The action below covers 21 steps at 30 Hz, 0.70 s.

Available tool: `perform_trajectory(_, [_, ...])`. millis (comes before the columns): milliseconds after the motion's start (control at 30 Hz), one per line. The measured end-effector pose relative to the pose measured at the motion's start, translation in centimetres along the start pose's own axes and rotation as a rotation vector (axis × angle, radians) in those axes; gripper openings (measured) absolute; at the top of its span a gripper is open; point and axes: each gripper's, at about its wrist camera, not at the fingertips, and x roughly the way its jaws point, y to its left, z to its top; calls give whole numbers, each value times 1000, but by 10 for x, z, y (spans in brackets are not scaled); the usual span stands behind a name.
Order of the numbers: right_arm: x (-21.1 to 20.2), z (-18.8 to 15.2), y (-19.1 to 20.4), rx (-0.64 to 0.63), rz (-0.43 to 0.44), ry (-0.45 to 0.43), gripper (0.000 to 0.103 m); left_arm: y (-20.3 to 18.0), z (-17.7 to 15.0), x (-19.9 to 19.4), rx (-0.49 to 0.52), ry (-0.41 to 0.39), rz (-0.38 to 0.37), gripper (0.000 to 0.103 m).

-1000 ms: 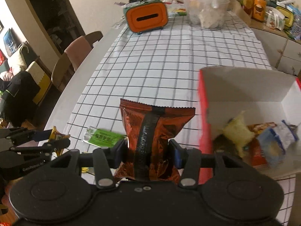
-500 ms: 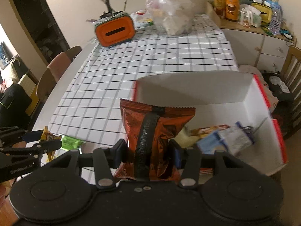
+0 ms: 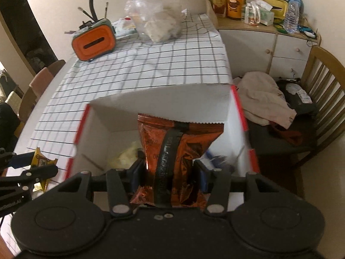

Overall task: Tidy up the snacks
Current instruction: 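Carry the chip bag and yellow cookie packet with both tools over the box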

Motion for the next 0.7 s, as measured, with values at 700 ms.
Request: perform_trajectory(700, [73,49,-12,-163,81,177,50,-76,19,80,60,185,70,39])
